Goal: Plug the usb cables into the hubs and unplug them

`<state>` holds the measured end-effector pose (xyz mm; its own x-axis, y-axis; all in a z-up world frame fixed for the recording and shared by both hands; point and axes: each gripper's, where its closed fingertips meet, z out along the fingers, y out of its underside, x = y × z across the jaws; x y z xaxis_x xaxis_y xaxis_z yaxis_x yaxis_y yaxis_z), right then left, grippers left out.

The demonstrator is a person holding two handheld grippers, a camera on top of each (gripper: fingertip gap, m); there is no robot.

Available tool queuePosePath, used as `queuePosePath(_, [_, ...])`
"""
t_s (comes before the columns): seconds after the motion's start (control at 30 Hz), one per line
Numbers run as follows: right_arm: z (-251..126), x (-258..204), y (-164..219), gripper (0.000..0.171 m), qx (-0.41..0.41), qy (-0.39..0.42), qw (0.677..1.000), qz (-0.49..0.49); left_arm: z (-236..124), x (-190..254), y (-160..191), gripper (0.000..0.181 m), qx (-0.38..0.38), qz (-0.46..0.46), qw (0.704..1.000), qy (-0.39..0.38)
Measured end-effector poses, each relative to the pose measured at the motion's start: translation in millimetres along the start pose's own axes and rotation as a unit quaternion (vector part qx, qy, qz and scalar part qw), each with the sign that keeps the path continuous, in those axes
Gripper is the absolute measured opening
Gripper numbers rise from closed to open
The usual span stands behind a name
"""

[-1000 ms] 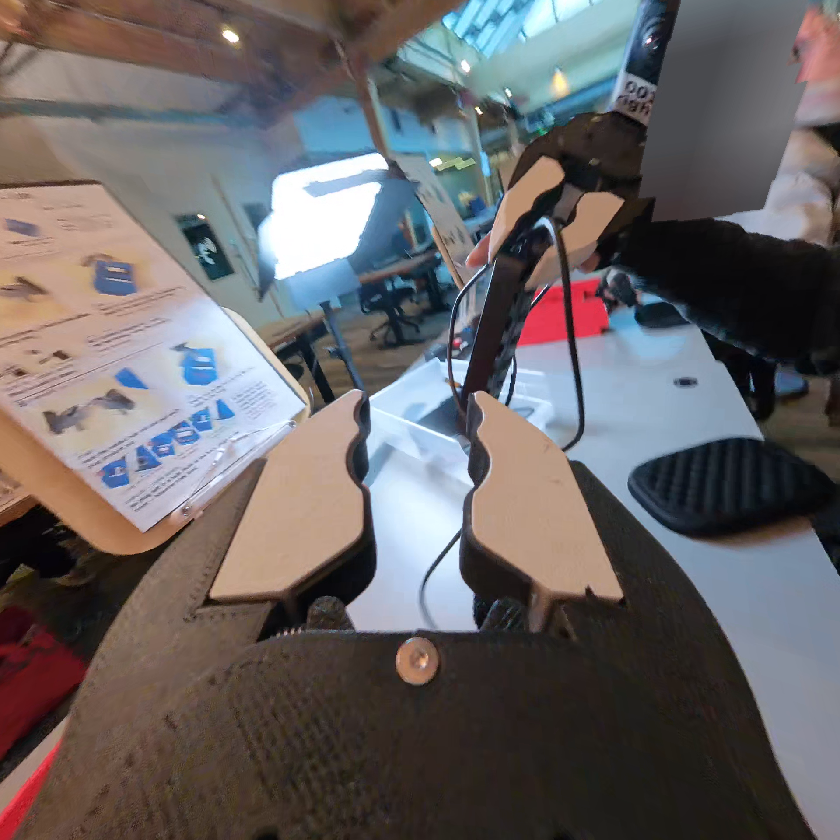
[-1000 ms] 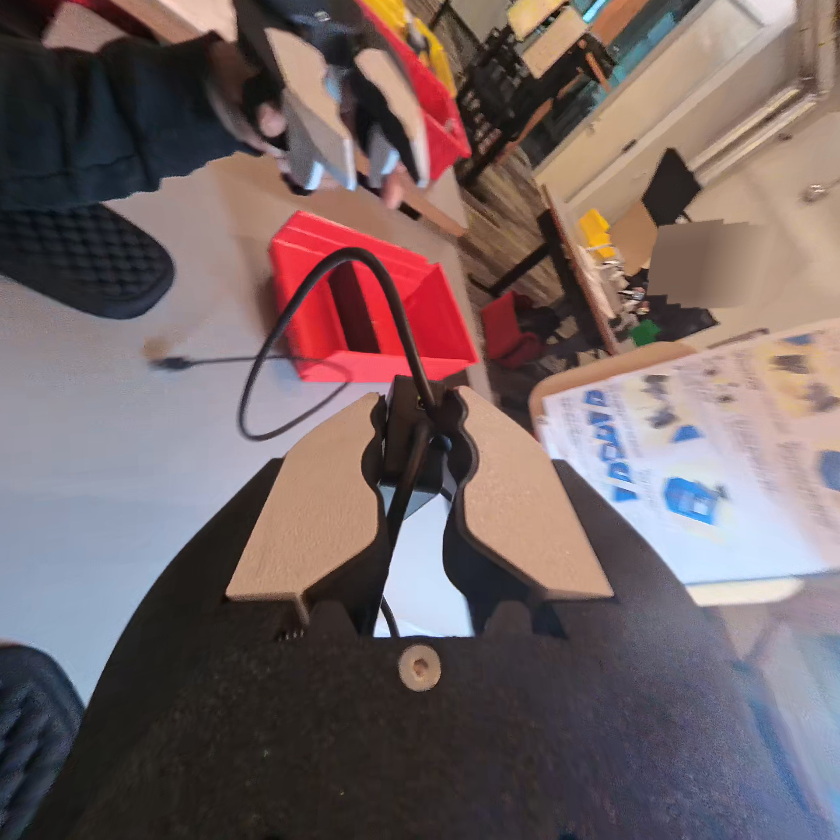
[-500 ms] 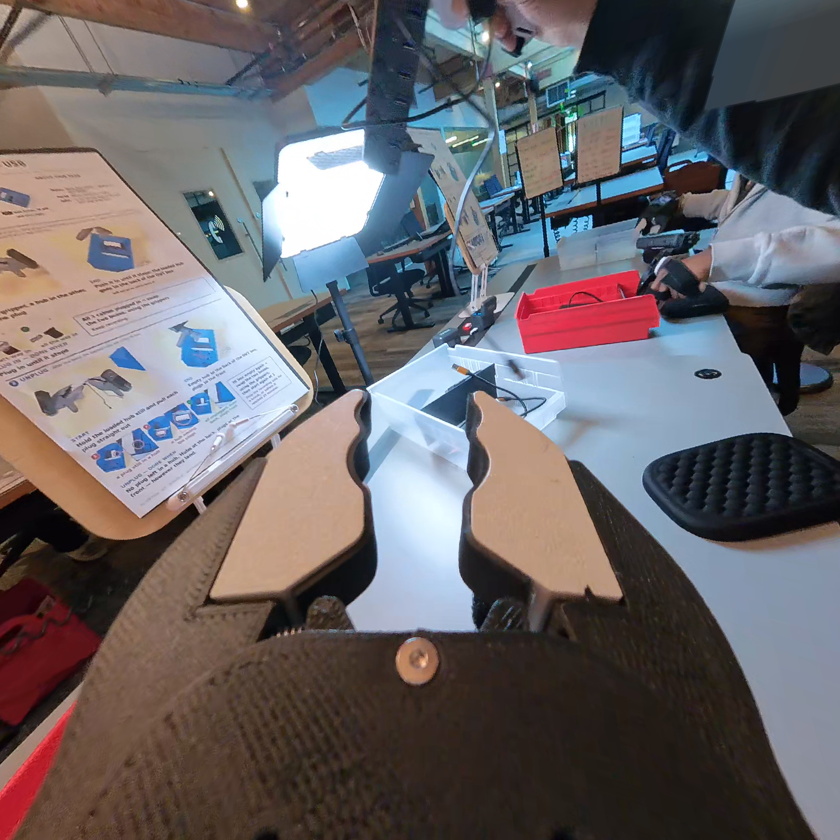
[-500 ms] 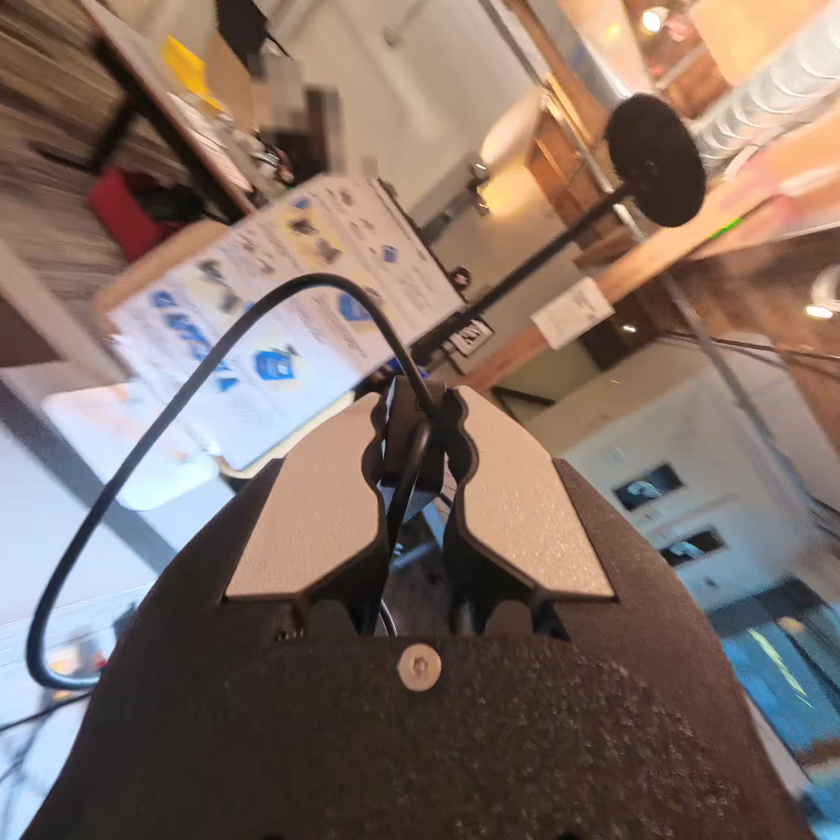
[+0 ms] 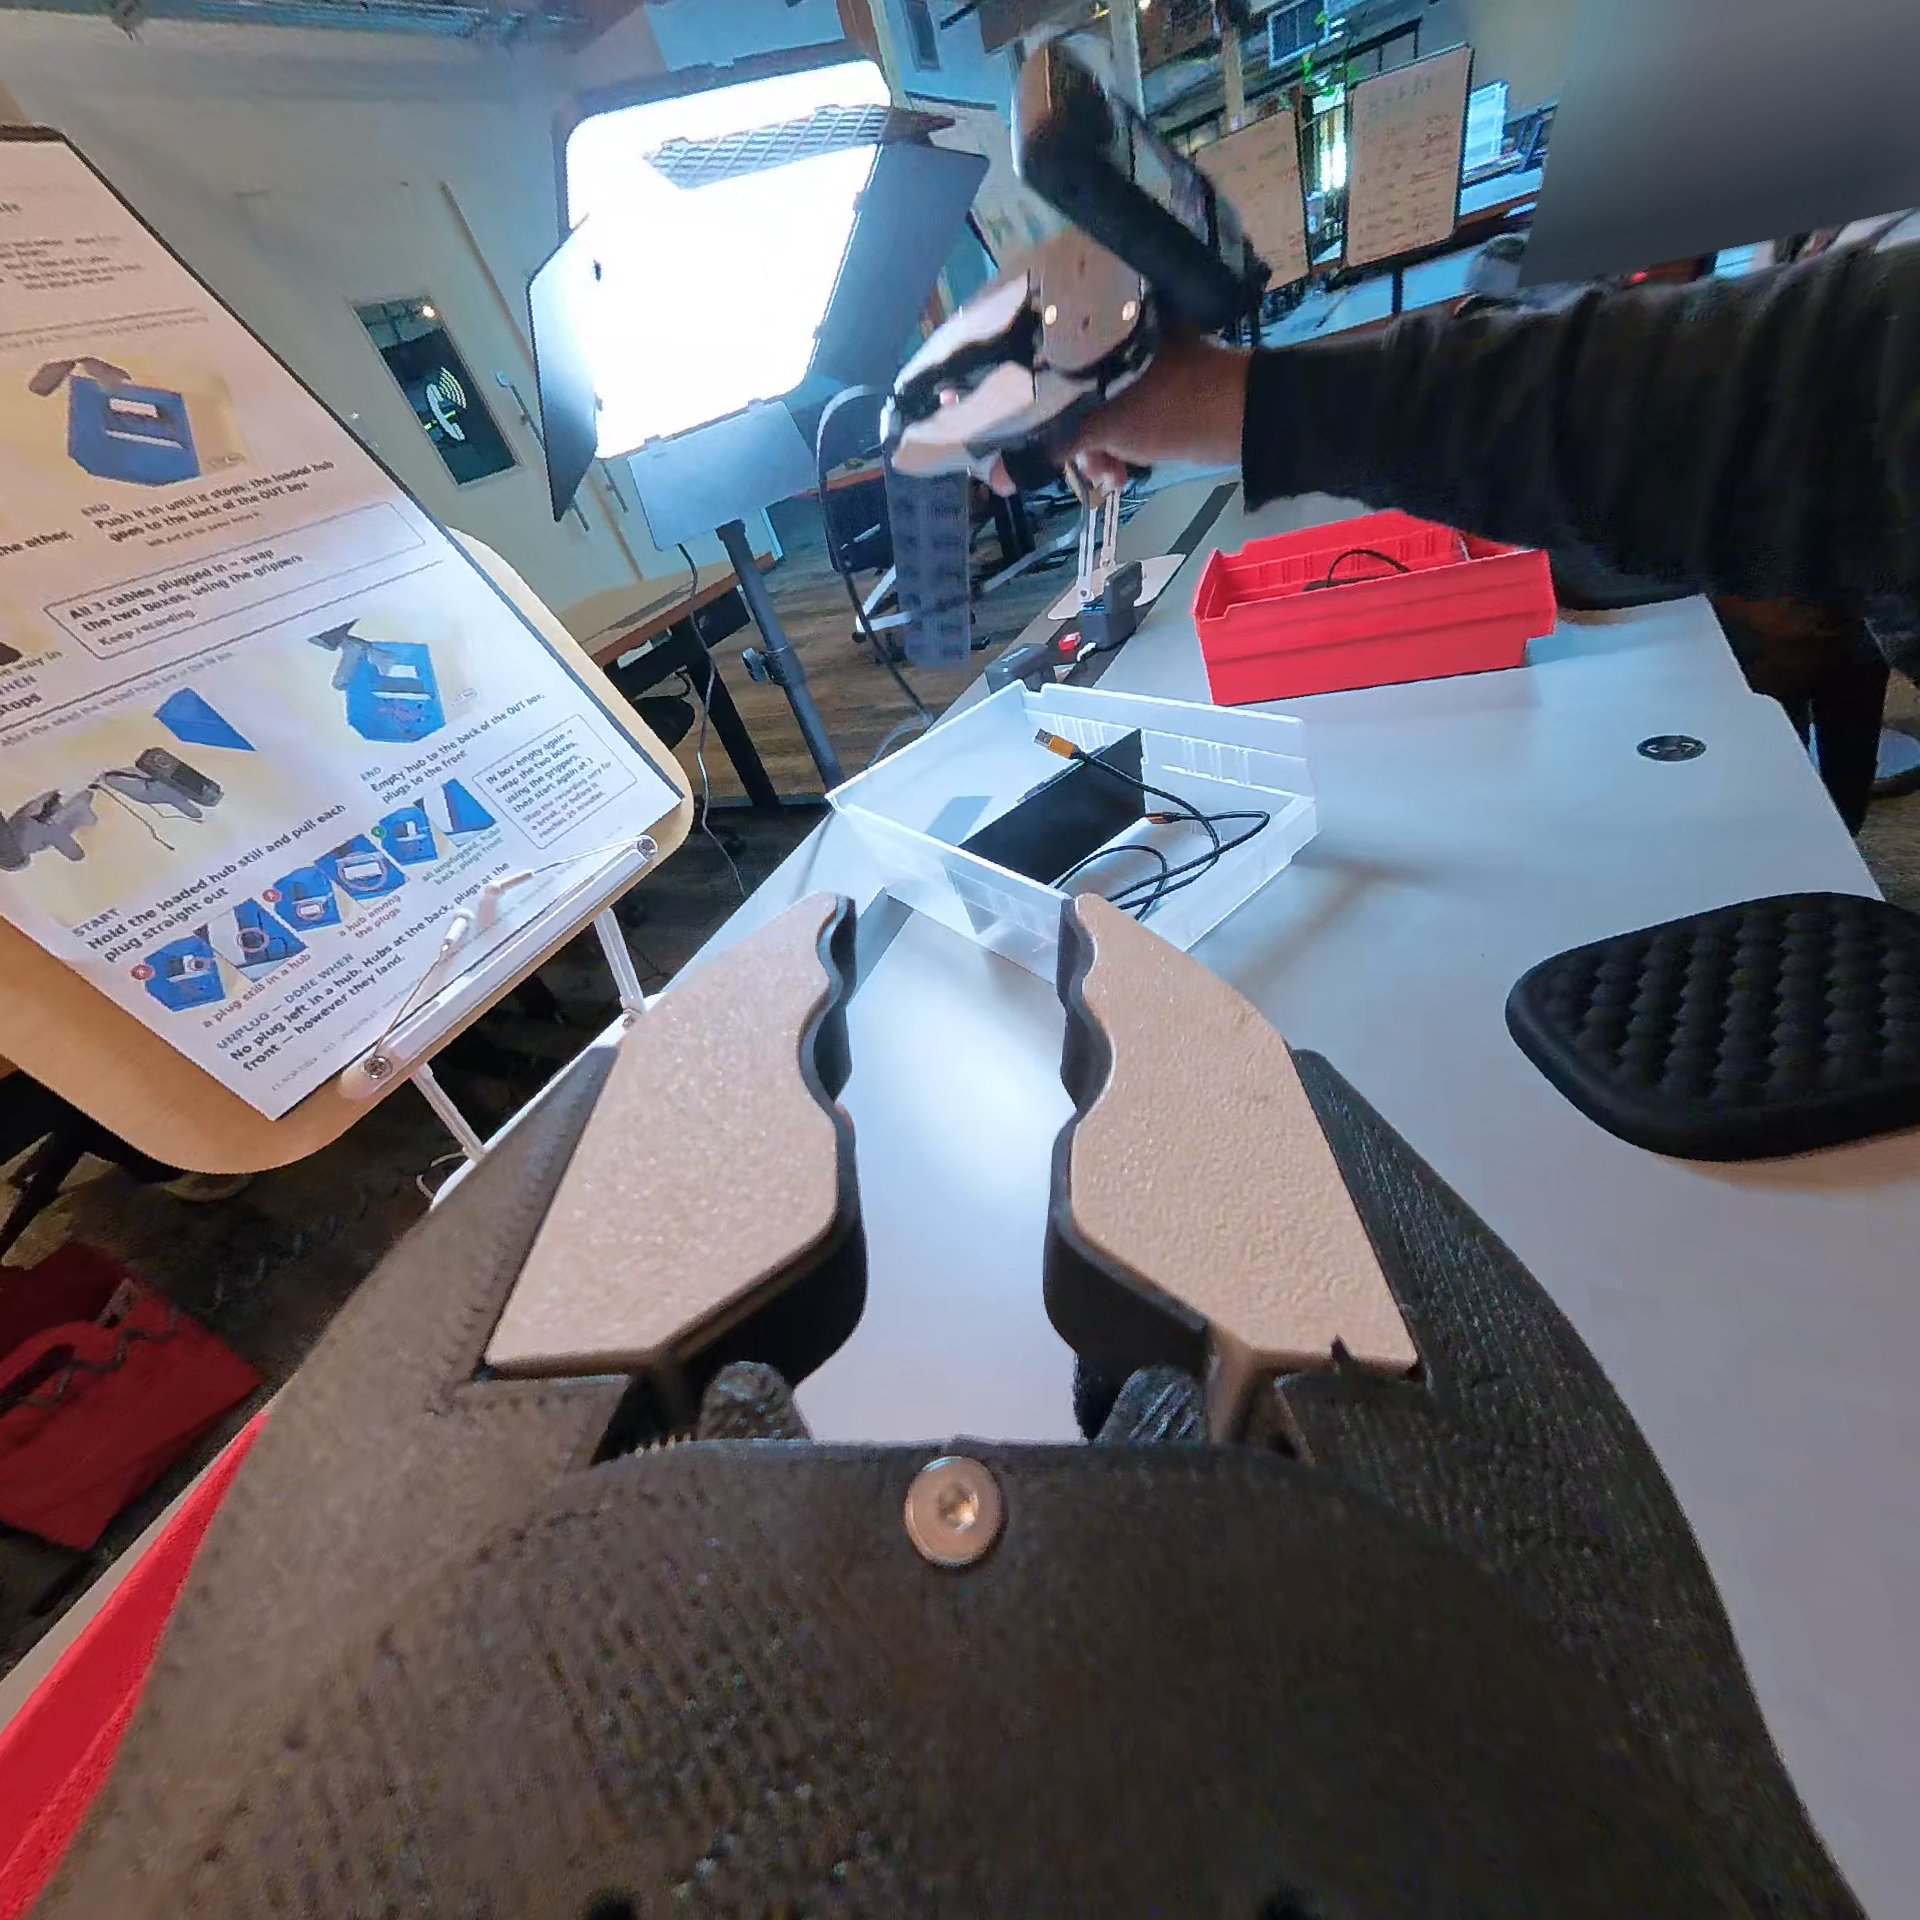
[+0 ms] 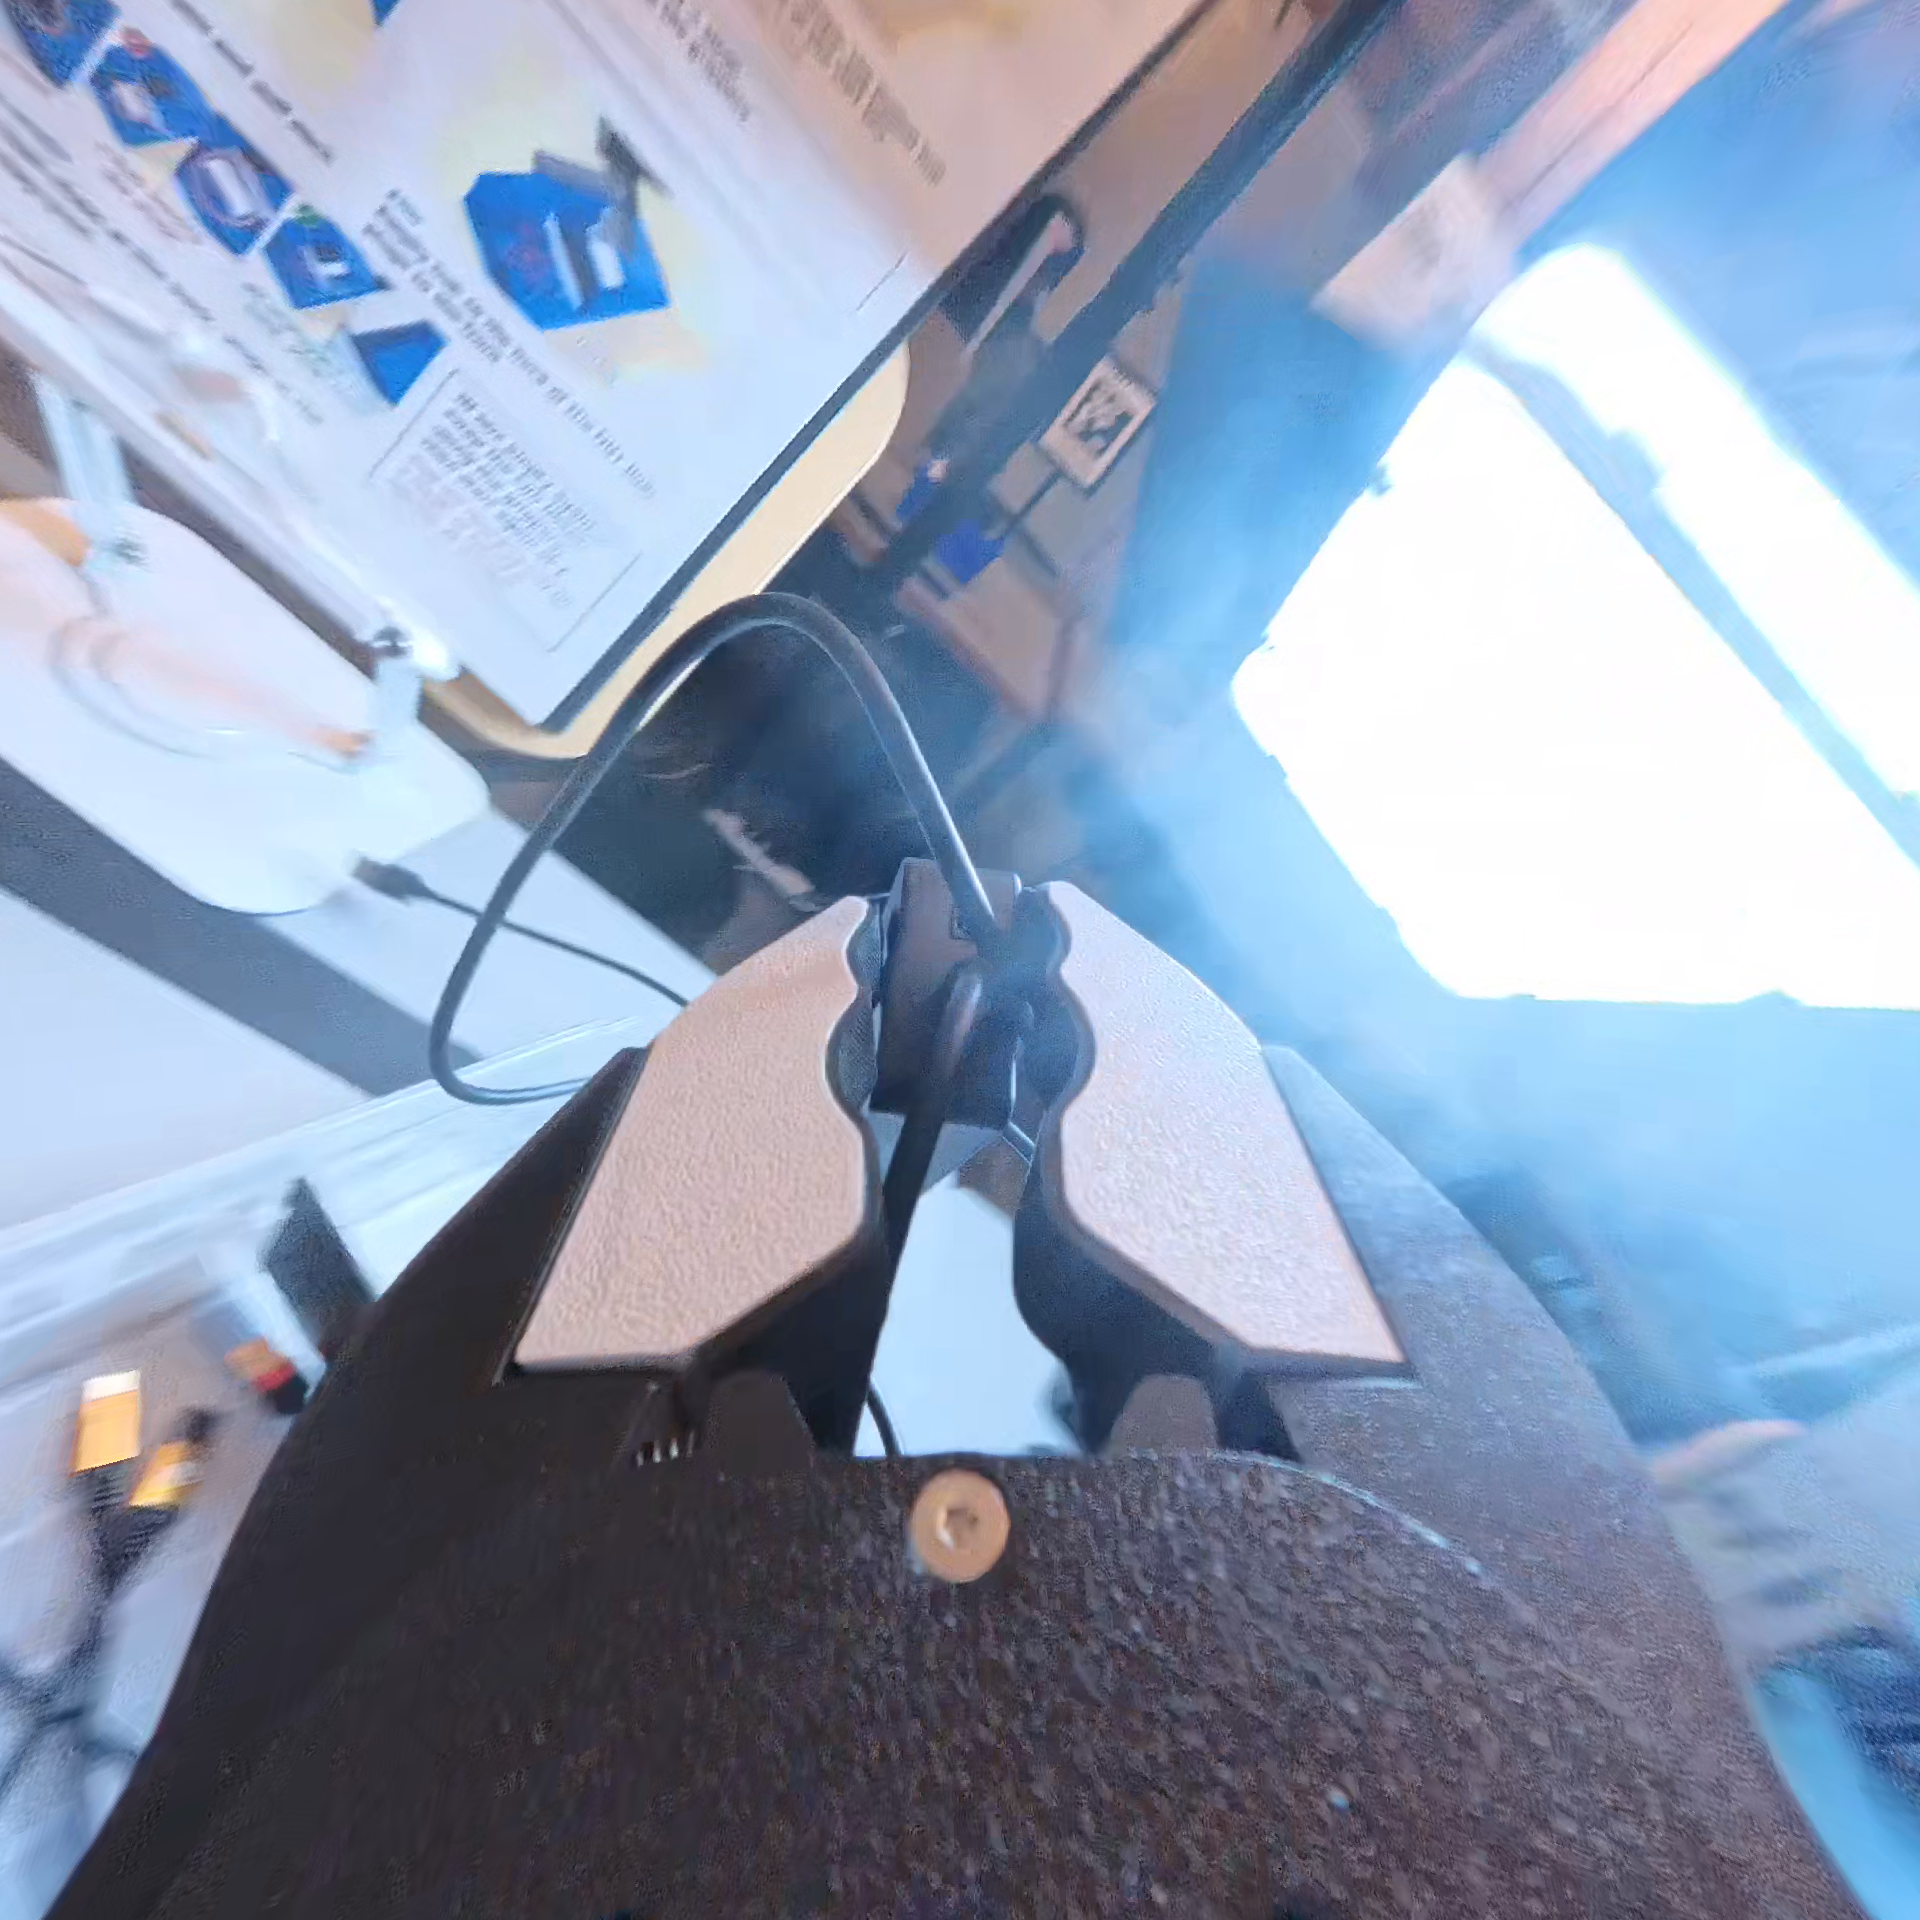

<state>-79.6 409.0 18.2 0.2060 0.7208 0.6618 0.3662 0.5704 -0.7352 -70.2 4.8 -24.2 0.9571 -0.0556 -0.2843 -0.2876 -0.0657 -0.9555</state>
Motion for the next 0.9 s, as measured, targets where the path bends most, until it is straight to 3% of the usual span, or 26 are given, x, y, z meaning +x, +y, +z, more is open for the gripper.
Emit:
queuePosePath(0.2, [32.6,-42.7,93.0,0.025,-0.091,-0.086,0.979,0.164,3.6,3.0,3.9,0.037,-0.010,0.009,1.000,0.001])
queuePosePath(0.33, [47.0,-42.9,129.5,0.026,-0.132,-0.096,0.960,0.228,6.9,3.5,8.2,0.036,-0.017,0.009,1.000,0.003])
queuePosePath(0.53, [59.2,-13.9,189.4,0.034,-0.275,-0.067,0.933,0.224,12.9,4.5,18.1,0.036,-0.038,0.015,0.999,0.002])
queuePosePath(0.67, [51.6,-1.2,232.3,0.052,-0.378,-0.049,0.918,0.109,15.0,1.9,23.8,0.036,-0.045,0.008,0.999,0.002])
queuePosePath(0.8, [37.8,-2.5,242.0,0.077,-0.406,-0.095,0.902,0.111,15.6,-3.2,29.9,0.036,-0.052,0.002,0.999,-0.002])
queuePosePath(0.9, [20.2,4.6,228.6,0.082,-0.393,-0.122,0.904,0.119,14.8,-6.7,31.4,0.036,-0.053,0.000,0.999,-0.006])
